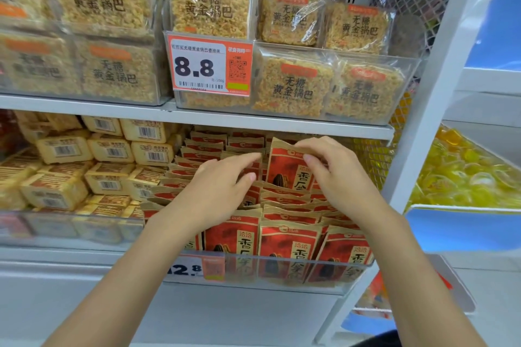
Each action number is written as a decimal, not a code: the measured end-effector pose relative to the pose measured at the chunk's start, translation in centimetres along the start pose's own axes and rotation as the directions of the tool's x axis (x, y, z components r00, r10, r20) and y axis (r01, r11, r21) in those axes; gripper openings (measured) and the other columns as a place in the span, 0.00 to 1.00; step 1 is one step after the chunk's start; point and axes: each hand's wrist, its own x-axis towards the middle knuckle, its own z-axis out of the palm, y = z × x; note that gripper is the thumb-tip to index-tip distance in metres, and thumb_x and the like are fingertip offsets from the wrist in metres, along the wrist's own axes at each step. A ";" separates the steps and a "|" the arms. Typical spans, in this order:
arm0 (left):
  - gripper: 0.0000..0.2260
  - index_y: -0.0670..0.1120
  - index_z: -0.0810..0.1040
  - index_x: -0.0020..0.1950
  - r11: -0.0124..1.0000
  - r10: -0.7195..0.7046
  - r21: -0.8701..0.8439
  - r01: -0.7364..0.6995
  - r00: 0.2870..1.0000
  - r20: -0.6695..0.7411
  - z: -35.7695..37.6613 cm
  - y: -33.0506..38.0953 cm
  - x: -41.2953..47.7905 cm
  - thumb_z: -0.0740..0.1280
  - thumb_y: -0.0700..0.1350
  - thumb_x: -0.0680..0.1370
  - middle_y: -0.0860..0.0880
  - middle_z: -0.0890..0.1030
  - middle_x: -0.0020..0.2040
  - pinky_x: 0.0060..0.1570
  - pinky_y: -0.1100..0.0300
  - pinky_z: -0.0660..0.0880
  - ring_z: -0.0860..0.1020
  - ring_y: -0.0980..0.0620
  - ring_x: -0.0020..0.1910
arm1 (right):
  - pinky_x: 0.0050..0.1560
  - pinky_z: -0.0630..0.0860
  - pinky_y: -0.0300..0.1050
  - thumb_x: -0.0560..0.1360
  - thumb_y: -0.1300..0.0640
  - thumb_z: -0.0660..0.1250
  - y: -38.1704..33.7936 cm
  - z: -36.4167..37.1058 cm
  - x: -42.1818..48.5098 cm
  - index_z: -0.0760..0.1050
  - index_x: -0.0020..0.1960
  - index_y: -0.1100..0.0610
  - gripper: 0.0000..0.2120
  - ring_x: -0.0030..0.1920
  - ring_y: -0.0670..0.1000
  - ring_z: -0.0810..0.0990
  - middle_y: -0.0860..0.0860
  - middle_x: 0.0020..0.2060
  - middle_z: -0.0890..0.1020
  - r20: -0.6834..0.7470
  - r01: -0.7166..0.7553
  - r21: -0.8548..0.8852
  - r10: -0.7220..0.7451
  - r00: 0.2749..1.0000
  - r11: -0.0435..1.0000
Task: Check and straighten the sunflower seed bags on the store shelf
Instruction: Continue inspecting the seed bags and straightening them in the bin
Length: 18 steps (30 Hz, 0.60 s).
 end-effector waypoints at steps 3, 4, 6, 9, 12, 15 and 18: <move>0.22 0.59 0.57 0.79 0.996 0.029 -0.086 -0.028 1.000 0.005 -0.2 -0.1 0.3 0.55 0.48 0.85 0.58 0.62 0.78 0.75 0.58 0.56 0.59 0.57 0.77 | 0.56 0.69 0.38 0.82 0.58 0.59 0.2 -0.2 0.3 0.78 0.64 0.50 0.14 0.57 0.47 0.76 0.47 0.54 0.80 0.083 -0.012 -0.083 0.019 0.996 0.996; 0.22 0.59 0.57 0.79 0.994 0.046 -0.102 -0.045 0.999 0.012 -0.2 0.0 0.4 0.54 0.47 0.85 0.59 0.61 0.78 0.74 0.61 0.55 0.58 0.59 0.77 | 0.56 0.70 0.40 0.82 0.58 0.59 0.1 -0.4 0.4 0.78 0.64 0.49 0.14 0.57 0.48 0.77 0.46 0.55 0.81 0.094 0.002 -0.126 0.010 0.995 0.992; 0.22 0.60 0.57 0.79 0.991 0.072 -0.119 -0.069 0.997 0.024 -0.2 0.2 0.6 0.54 0.46 0.85 0.60 0.61 0.78 0.72 0.65 0.54 0.57 0.61 0.76 | 0.57 0.73 0.45 0.82 0.57 0.59 -0.4 -1.0 0.9 0.79 0.63 0.47 0.15 0.57 0.49 0.78 0.45 0.56 0.83 0.105 0.033 -0.209 -0.011 0.994 0.977; 0.23 0.61 0.54 0.79 0.990 0.056 -0.133 -0.052 0.998 0.027 -0.3 0.3 1.0 0.54 0.46 0.85 0.60 0.65 0.76 0.66 0.67 0.61 0.66 0.60 0.72 | 0.57 0.74 0.44 0.82 0.57 0.60 -0.9 -1.5 1.6 0.80 0.62 0.46 0.15 0.58 0.49 0.80 0.44 0.58 0.83 0.160 0.029 -0.265 0.014 0.987 0.964; 0.22 0.61 0.58 0.78 0.991 0.057 -0.124 -0.051 0.997 0.043 -0.5 0.2 1.4 0.54 0.47 0.85 0.60 0.68 0.74 0.66 0.65 0.65 0.69 0.59 0.71 | 0.58 0.76 0.46 0.82 0.58 0.60 -0.7 -1.2 2.1 0.81 0.60 0.43 0.15 0.55 0.50 0.81 0.46 0.55 0.84 0.287 0.010 -0.302 0.081 0.955 0.953; 0.18 0.59 0.66 0.75 0.998 0.034 -0.065 -0.026 0.992 0.124 -0.5 -0.1 1.6 0.54 0.47 0.85 0.58 0.68 0.74 0.70 0.65 0.59 0.65 0.58 0.74 | 0.59 0.77 0.50 0.81 0.59 0.60 -0.3 -0.4 2.0 0.81 0.59 0.42 0.16 0.55 0.50 0.82 0.47 0.54 0.85 0.384 -0.029 -0.321 0.158 0.910 0.947; 0.18 0.57 0.69 0.74 1.000 -0.007 0.026 0.002 0.978 0.210 -0.3 0.0 1.7 0.53 0.47 0.85 0.56 0.70 0.73 0.71 0.60 0.60 0.66 0.56 0.74 | 0.63 0.75 0.45 0.81 0.60 0.60 -0.2 0.8 2.0 0.79 0.63 0.45 0.16 0.61 0.49 0.79 0.46 0.62 0.81 0.444 -0.016 -0.373 0.193 0.875 0.928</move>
